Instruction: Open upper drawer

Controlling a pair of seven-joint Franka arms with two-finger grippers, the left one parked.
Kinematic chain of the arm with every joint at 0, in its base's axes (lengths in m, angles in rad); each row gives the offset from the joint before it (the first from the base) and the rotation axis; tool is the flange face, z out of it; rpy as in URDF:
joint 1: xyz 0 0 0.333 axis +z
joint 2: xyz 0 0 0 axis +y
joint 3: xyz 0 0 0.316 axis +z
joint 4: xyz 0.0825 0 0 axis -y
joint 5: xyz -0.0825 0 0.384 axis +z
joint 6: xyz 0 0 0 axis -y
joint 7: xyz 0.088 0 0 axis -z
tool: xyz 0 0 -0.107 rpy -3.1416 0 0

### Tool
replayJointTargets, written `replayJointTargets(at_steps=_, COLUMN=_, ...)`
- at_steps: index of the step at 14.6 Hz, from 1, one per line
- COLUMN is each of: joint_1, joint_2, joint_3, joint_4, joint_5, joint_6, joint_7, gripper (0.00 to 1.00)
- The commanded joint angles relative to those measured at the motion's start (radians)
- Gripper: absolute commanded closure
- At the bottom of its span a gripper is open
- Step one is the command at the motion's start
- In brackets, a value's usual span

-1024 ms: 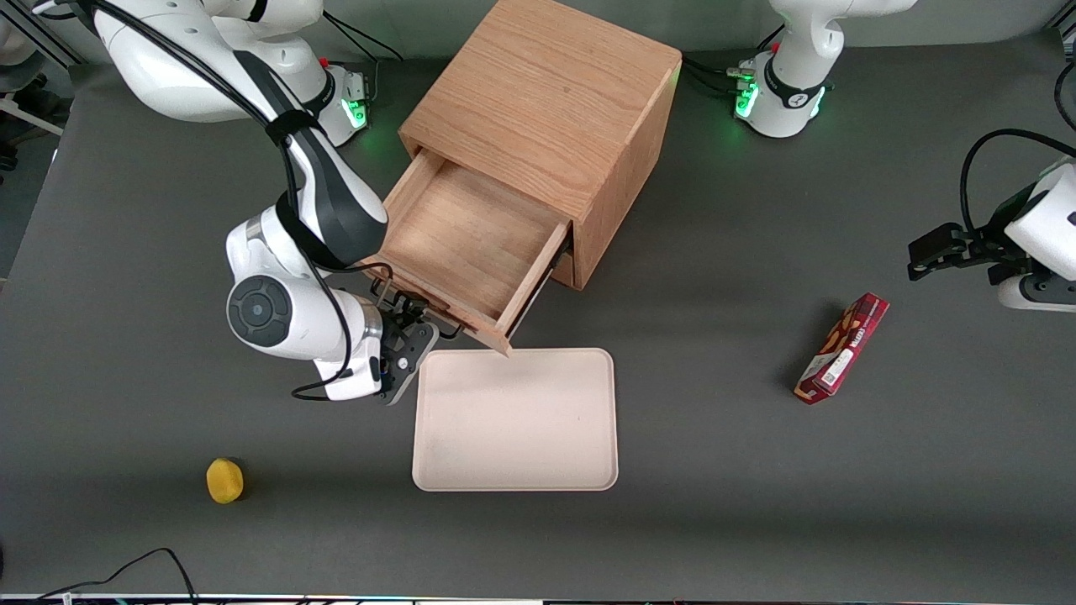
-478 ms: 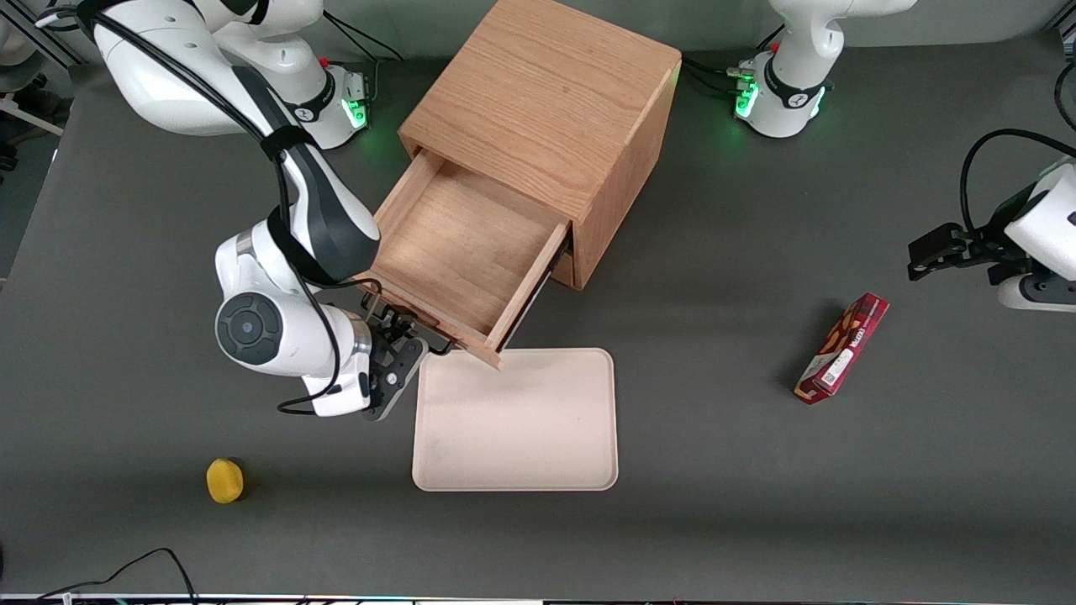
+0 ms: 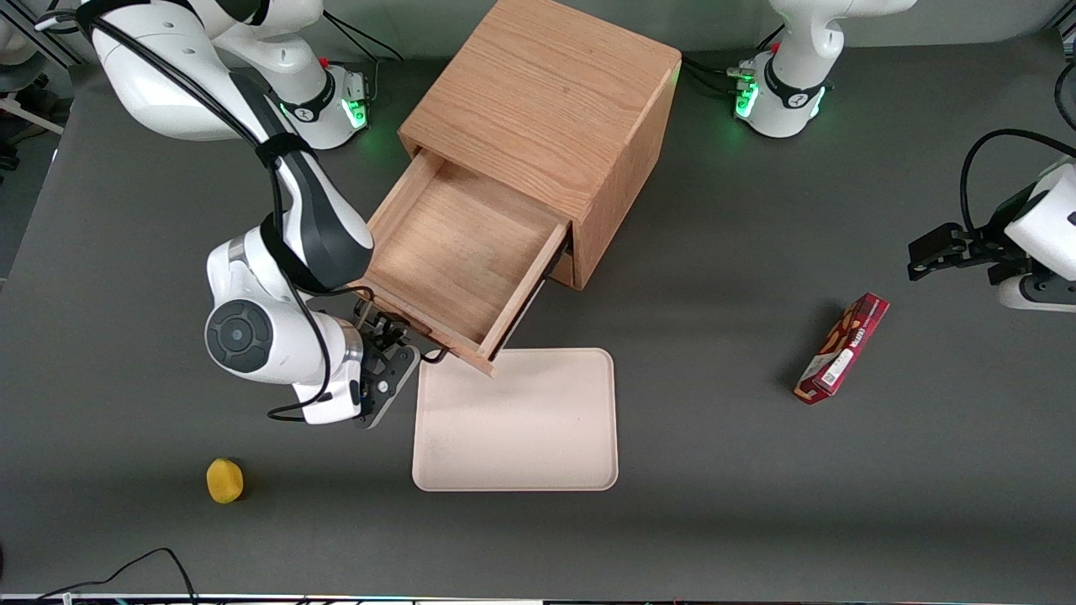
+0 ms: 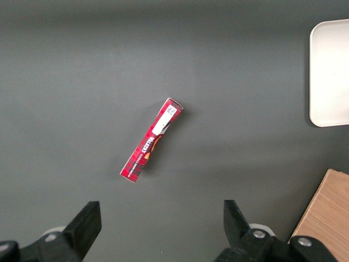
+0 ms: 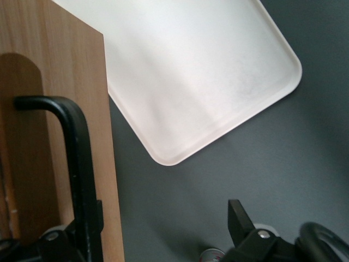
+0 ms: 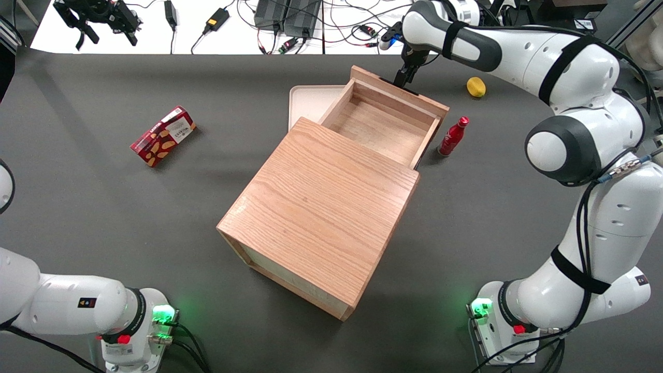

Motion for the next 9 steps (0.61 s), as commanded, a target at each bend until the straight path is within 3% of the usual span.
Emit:
replayJointTargets(at_steps=1, joint_1=0.003, joint_2=0.05, joint_3=-0.027, joint_4=0.07, joint_5=-0.036, joint_6=-0.004, joint_7=-0.038, gripper=0.0)
replayJointTargets(at_steps=9, joint_1=0.003, joint_2=0.067, joint_3=-0.066, joint_4=0.11, joint_5=-0.033, joint_6=-0.012, joint_7=-0.068, gripper=0.0)
